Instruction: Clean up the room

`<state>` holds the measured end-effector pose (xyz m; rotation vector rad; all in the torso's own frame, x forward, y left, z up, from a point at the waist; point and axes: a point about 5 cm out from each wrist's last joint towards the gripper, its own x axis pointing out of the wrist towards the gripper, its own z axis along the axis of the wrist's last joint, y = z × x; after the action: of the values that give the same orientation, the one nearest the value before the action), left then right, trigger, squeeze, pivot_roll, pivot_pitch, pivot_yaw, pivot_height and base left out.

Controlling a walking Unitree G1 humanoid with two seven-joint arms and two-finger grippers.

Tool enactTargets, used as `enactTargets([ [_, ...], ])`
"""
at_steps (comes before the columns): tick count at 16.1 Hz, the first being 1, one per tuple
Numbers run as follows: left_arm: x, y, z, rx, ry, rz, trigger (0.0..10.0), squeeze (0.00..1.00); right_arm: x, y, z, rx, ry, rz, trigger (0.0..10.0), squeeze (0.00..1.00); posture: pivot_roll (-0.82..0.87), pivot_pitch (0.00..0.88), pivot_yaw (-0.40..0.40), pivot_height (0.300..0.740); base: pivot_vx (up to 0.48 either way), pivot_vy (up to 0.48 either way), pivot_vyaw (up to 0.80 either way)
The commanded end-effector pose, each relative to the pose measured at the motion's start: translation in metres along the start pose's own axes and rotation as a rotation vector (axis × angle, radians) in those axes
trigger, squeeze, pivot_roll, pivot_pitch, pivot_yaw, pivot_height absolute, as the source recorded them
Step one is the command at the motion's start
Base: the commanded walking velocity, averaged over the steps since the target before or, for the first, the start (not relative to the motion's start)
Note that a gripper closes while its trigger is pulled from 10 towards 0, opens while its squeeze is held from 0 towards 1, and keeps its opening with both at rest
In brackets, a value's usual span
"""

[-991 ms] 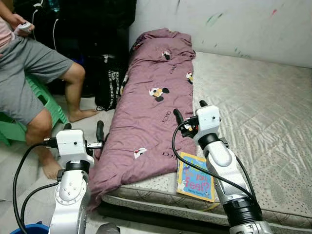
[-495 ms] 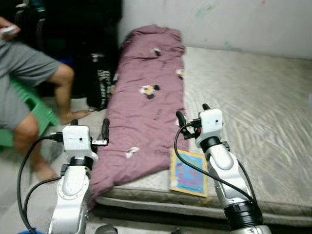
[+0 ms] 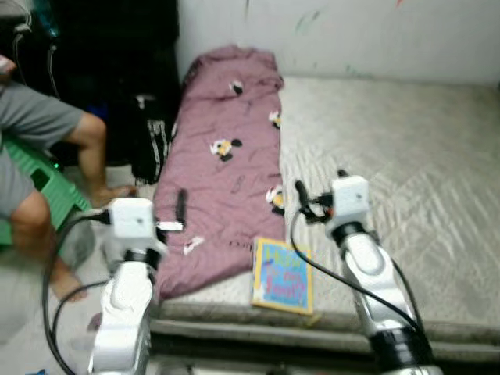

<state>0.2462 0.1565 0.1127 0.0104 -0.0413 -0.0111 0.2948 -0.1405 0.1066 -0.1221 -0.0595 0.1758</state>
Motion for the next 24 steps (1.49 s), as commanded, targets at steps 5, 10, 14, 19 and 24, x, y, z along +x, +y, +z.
enactTargets([
  [5,0.0024,0.0044,-0.0006,0.000,0.008,0.005,10.0,0.00,0.0036,0.0059,0.0057,0.013,-0.020,0.019,10.0,0.00,-0.04,0.000,-0.022,0.740,0.000,-0.290,0.00],
  [10,0.0033,0.0028,0.0000,0.001,0.007,-0.007,10.0,0.00,0.0058,0.0067,0.0079,0.003,-0.025,0.028,10.0,0.00,-0.04,0.000,-0.027,0.740,0.000,-0.291,0.00],
  [14,0.0062,0.0026,0.0011,0.002,0.004,-0.011,10.0,0.00,0.0068,0.0073,0.0088,-0.001,-0.027,0.030,10.0,0.00,-0.04,0.000,-0.024,0.740,0.000,-0.290,0.00],
  [19,0.0063,0.0025,0.0011,0.003,0.004,-0.012,10.0,0.00,0.0067,0.0073,0.0087,0.001,-0.026,0.030,10.0,0.00,-0.04,0.000,-0.023,0.740,0.000,-0.289,0.00],
  [24,0.0069,0.0020,0.0007,0.001,0.005,-0.014,10.0,0.00,0.0070,0.0072,0.0083,0.001,-0.023,0.031,10.0,0.00,-0.04,0.000,-0.024,0.740,0.000,-0.287,0.00],
])
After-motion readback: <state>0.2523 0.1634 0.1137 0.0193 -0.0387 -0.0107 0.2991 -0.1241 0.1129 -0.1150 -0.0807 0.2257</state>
